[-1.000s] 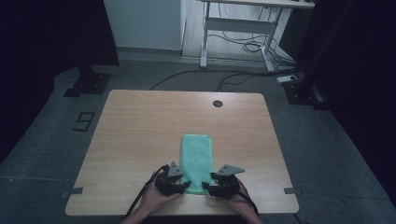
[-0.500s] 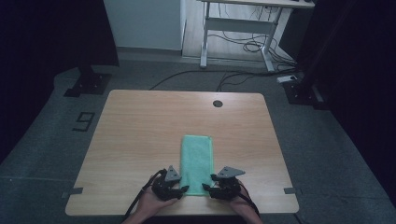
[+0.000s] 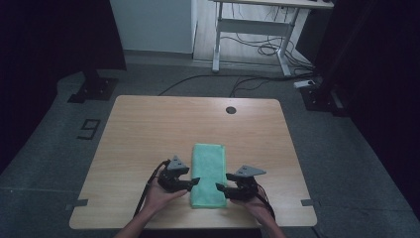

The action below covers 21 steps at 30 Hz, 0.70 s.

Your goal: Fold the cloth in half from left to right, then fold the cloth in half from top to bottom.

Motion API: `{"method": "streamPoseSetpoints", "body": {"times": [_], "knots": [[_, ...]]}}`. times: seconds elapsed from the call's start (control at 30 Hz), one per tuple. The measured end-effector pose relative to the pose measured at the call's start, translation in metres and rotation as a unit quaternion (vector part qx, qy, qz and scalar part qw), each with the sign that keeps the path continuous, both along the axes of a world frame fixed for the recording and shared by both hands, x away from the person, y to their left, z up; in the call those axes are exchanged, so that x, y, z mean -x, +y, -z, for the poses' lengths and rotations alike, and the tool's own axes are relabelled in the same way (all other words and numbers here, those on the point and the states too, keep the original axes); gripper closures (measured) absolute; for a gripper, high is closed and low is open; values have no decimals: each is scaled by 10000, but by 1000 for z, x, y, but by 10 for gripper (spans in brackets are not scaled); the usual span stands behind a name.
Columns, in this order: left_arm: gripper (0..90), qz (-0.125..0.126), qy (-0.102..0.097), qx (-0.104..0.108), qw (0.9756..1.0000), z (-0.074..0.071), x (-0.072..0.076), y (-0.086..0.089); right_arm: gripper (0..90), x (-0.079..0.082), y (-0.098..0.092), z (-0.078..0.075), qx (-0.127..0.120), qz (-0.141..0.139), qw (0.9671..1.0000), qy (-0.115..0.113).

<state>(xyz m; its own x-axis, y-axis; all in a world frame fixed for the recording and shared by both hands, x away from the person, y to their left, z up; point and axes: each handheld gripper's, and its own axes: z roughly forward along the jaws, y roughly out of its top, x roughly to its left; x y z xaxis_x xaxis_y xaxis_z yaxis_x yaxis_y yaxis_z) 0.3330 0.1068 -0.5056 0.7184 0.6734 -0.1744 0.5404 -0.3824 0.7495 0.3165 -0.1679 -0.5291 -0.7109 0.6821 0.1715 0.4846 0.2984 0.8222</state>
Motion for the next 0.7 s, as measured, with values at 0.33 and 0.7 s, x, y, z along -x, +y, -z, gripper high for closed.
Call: {"method": "streamPoseSetpoints", "body": {"times": [0.33,0.7], "knots": [[350,-93,-90,165,9998,-8,-28,0,357,-22,-4,-9,-110,149,9997,-130],[347,-153,23,160,9998,-9,-81,-10,349,-72,-5,-16,-110,365,9993,13]]}}
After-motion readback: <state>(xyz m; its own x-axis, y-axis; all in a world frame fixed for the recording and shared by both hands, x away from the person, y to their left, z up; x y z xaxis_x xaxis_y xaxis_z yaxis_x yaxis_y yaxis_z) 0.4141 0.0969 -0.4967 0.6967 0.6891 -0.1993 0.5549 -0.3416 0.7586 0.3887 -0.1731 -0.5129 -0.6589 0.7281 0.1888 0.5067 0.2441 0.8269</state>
